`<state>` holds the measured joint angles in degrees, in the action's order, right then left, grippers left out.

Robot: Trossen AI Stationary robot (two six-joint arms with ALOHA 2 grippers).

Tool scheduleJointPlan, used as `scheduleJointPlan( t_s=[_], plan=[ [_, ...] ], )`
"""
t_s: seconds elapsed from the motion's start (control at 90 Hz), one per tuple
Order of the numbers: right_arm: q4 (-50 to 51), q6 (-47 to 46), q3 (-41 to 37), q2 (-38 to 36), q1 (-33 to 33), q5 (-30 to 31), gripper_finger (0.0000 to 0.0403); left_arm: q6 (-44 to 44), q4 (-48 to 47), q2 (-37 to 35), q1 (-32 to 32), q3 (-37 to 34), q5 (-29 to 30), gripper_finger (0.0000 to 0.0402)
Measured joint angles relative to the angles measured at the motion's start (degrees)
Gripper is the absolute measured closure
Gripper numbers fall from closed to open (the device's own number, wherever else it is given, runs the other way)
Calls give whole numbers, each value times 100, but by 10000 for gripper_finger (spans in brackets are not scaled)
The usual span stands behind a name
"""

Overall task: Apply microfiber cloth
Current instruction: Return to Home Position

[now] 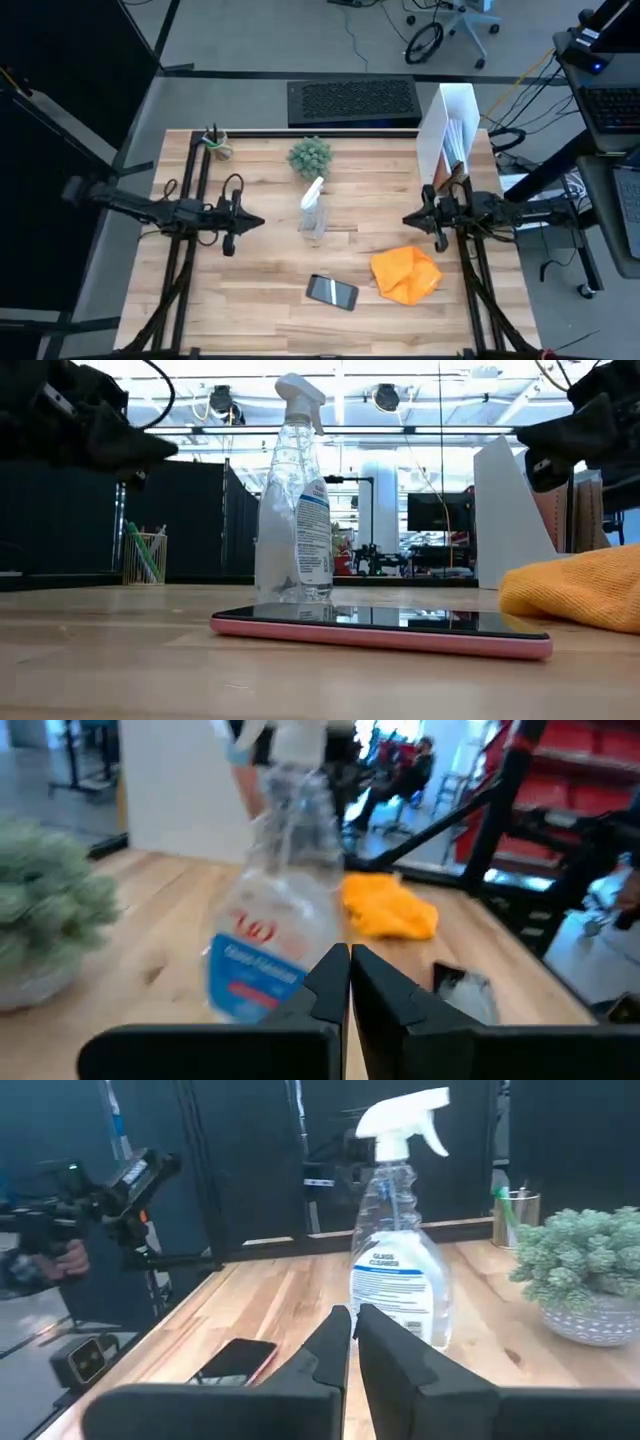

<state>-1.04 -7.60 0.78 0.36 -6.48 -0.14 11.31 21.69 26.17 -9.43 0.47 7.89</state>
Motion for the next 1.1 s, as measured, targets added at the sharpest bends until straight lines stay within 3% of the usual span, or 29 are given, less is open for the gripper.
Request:
scheduleJointPlan(
  t_s=[0.133, 0.344, 1.1],
  plan=[
    [4, 48, 0, 2, -207, 0, 394, -5, -751, -995, 13, 0, -309, 402],
    [4, 105, 0, 2, -475, 1, 395, -118, -1956, -2607, 10, -1, -314, 402],
    [8, -15, 0, 46, -538, 7, 395, -120, -2060, -2519, 231, -2, -248, 402]
  ],
)
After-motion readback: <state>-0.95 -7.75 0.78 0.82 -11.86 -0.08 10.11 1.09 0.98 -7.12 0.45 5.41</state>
